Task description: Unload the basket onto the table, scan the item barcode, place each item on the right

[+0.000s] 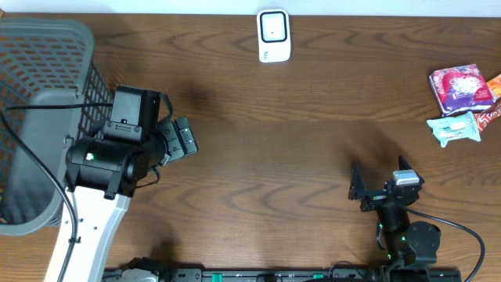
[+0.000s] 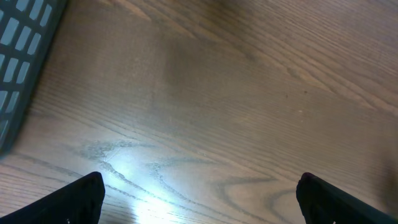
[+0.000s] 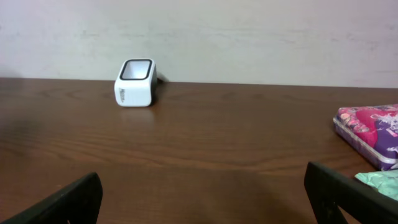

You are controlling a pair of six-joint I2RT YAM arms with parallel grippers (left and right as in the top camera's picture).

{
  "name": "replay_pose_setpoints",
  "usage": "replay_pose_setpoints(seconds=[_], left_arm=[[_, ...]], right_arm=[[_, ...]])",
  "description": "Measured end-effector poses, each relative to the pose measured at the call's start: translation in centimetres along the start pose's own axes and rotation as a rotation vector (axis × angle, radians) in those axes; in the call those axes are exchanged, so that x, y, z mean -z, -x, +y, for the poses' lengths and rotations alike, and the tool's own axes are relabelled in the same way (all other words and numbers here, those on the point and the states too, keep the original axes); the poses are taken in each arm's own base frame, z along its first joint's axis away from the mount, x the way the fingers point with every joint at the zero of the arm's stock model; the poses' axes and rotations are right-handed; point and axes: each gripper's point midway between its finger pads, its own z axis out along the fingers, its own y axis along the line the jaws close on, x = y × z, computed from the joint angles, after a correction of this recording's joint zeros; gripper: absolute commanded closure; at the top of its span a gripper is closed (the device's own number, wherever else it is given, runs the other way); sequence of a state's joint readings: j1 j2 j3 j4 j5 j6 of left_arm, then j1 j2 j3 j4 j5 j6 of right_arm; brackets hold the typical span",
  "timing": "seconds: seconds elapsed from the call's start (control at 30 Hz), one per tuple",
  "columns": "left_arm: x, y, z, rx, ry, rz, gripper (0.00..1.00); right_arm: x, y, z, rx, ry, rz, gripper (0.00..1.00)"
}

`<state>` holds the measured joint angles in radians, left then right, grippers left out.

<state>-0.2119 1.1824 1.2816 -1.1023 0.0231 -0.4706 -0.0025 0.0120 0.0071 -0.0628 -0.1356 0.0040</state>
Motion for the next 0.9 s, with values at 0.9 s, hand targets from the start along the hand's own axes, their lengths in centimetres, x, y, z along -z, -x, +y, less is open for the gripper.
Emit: replay_pose_setpoints(seconds=[0.9], left_arm=[[0.0,0.0,0.0,0.0,0.0,0.0,0.02]], right_arm=[[0.0,0.02,0.05,-0.011,0.003,-0.001,0.01]])
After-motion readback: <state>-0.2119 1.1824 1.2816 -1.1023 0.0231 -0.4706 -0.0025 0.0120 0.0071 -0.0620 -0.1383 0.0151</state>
